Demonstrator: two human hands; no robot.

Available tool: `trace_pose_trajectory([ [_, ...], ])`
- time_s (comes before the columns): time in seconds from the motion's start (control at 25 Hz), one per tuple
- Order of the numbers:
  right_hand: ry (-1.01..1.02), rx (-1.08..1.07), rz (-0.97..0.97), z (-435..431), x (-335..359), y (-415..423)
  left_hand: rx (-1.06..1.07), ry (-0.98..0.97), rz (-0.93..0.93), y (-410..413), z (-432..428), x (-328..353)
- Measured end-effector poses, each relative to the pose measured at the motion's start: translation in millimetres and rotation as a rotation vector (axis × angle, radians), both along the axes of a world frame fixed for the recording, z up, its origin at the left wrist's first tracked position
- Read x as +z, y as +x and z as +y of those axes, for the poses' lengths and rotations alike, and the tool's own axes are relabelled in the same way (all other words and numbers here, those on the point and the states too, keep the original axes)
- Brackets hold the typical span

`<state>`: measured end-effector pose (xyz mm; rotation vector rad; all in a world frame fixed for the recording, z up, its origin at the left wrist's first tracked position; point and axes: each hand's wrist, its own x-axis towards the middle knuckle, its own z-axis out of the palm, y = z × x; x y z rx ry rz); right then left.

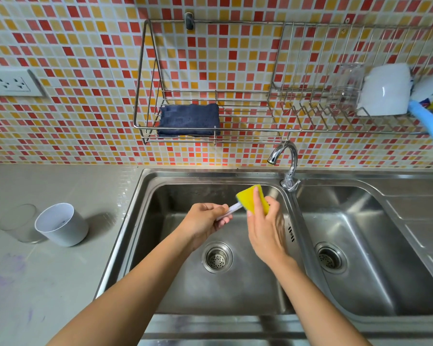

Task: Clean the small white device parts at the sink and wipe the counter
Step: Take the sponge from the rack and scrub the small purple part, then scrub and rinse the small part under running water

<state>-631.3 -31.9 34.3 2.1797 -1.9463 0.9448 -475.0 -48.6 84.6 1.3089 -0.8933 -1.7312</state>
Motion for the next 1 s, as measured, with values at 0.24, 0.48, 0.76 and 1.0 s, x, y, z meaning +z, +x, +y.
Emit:
trace_pose_trajectory([
  [0.24, -0.033, 0.010, 0.014, -5, 0, -5, 0.012, 0.264, 0.152, -5, -6, 7],
  [0.48, 0.033, -0.067, -0.071, -17, -14, -17, -0.038, 0.321, 0.186, -10, -14, 5],
  [0.76, 0.449, -0.275, -0.474, -72, -37, -89, 0.069, 0.255, 0.077, -3, -29, -21],
  [1.0, 0.518, -0.149, -0.320, -114, -43, -118, 0.094, 0.271, 0.036, 5, -42, -39],
])
